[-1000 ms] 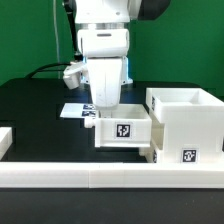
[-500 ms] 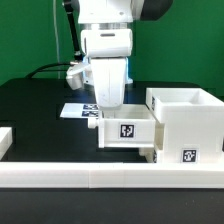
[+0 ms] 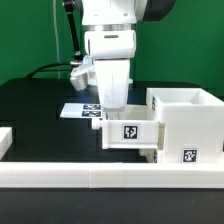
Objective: Assemble drawer
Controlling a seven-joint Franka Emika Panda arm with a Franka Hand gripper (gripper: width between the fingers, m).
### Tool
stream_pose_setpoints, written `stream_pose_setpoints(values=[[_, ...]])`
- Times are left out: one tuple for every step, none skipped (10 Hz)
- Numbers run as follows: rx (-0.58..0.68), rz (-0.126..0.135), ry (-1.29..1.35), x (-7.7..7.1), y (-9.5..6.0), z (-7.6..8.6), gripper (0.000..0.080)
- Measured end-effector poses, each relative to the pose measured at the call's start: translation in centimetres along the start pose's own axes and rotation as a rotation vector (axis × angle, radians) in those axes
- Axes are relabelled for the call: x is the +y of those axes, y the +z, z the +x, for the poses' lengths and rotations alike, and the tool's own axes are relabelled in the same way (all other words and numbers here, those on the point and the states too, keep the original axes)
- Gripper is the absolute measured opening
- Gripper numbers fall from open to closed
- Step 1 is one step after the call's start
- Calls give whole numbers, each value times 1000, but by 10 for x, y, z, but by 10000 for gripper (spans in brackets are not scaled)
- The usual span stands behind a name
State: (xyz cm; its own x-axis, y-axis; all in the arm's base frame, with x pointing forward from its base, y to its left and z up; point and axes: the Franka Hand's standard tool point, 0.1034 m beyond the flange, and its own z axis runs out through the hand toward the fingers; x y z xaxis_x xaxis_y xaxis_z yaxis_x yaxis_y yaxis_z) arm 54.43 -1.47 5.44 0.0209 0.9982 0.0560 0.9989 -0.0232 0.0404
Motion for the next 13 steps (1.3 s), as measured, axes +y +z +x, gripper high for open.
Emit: stream_pose_setpoints(values=[[0, -2, 1, 0, 0, -1, 42], [0, -2, 2, 0, 0, -1, 42], [0, -2, 2, 0, 0, -1, 42], [0, -2, 2, 0, 0, -1, 42], [0, -2, 2, 0, 0, -1, 42], [-1, 2, -12, 0, 1, 3, 42], [-5, 5, -30, 0, 1, 7, 42], [-5, 7, -29, 1, 2, 7, 42], [-5, 8, -29, 1, 3, 7, 42], [-4, 8, -28, 1, 3, 7, 42], [-4, 8, -27, 1, 3, 6, 42], [-4, 8, -27, 1, 3, 6, 42], [-4, 8, -27, 1, 3, 6, 42]])
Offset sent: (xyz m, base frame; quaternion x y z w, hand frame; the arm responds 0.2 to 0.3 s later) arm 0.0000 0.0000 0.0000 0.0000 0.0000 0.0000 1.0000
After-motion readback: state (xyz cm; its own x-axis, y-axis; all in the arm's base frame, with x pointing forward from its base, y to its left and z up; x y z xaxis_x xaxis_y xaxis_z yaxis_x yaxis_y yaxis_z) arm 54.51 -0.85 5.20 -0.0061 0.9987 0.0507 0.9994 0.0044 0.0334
